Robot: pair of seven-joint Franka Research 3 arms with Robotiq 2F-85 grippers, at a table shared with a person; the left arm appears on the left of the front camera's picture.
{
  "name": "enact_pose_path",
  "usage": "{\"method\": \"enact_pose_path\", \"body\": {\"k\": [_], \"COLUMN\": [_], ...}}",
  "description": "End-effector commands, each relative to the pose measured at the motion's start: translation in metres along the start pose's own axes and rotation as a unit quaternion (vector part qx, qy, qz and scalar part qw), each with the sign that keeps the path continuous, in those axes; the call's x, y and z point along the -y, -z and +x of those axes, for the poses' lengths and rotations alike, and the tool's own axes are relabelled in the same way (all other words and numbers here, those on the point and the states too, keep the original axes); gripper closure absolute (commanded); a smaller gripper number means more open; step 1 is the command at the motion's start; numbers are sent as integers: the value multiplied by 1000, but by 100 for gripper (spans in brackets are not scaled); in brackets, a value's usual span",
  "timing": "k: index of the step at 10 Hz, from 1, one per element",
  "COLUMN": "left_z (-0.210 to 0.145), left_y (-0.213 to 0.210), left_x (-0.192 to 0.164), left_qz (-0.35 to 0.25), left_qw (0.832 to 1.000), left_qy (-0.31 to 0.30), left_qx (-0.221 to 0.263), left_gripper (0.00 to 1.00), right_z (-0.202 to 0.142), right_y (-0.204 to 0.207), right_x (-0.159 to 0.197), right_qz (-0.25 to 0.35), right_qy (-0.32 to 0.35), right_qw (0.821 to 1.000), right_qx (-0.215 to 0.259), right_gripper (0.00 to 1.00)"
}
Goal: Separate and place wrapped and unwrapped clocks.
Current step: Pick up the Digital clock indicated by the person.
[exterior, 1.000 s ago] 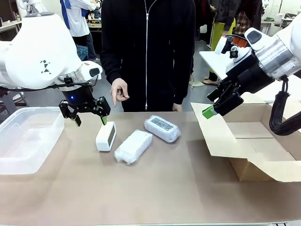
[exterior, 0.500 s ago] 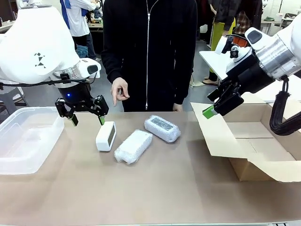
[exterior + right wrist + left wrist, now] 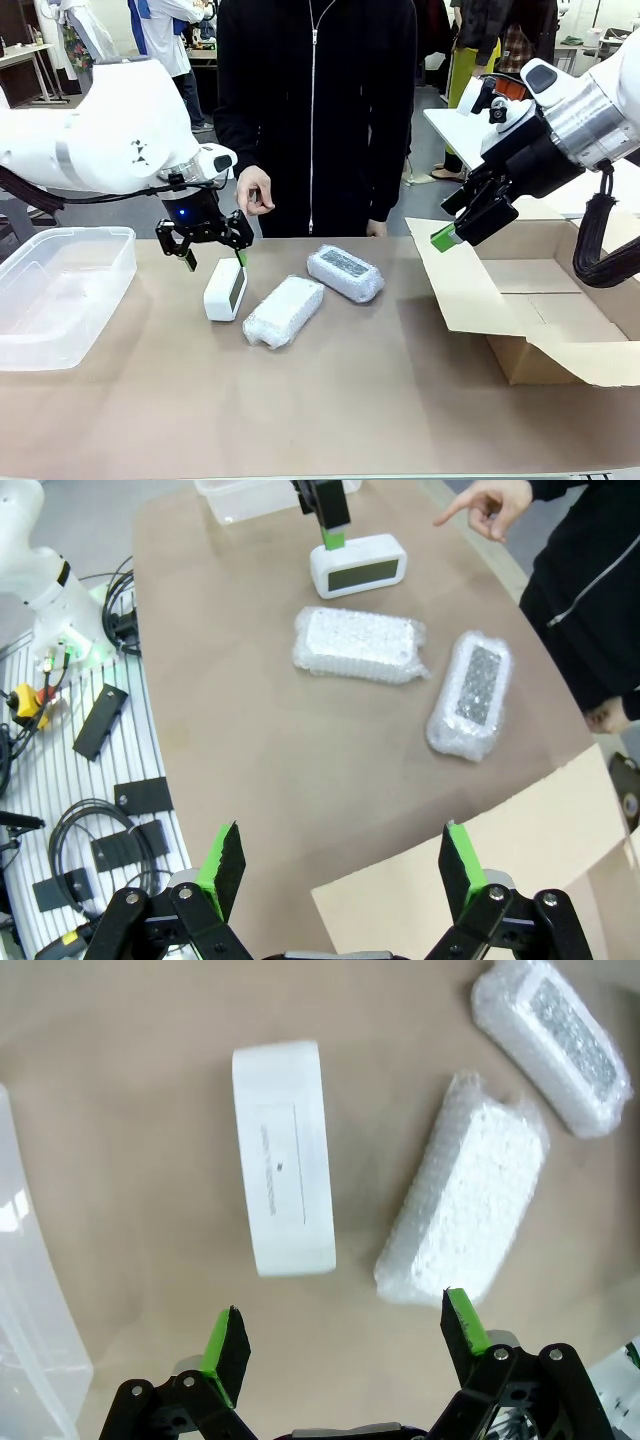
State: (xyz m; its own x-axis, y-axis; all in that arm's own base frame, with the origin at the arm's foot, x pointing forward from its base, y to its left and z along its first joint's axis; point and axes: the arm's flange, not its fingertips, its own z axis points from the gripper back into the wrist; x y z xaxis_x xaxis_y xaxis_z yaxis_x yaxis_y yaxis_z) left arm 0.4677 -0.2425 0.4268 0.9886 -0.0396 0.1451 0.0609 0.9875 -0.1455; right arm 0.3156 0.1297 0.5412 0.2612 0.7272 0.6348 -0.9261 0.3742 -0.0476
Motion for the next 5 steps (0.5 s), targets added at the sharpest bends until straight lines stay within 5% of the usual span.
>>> {"method": "enact_pose_path", "body": {"k": [1, 5], "left_z": [13, 27], "left_y": [9, 38], "left_x": [10, -4], "left_qz": [23, 40], "left_qw": [999, 999], "left_qy": [-22, -32], "left_qx": [14, -4], "left_gripper": [0, 0], "right_z": [-1, -1], "right_y": [1, 1], "right_x": [1, 1], "right_qz": [14, 14], "right_qy": [-6, -6], "right_qw": [1000, 1000], "right_qx": [9, 9], "right_gripper": [0, 0]}}
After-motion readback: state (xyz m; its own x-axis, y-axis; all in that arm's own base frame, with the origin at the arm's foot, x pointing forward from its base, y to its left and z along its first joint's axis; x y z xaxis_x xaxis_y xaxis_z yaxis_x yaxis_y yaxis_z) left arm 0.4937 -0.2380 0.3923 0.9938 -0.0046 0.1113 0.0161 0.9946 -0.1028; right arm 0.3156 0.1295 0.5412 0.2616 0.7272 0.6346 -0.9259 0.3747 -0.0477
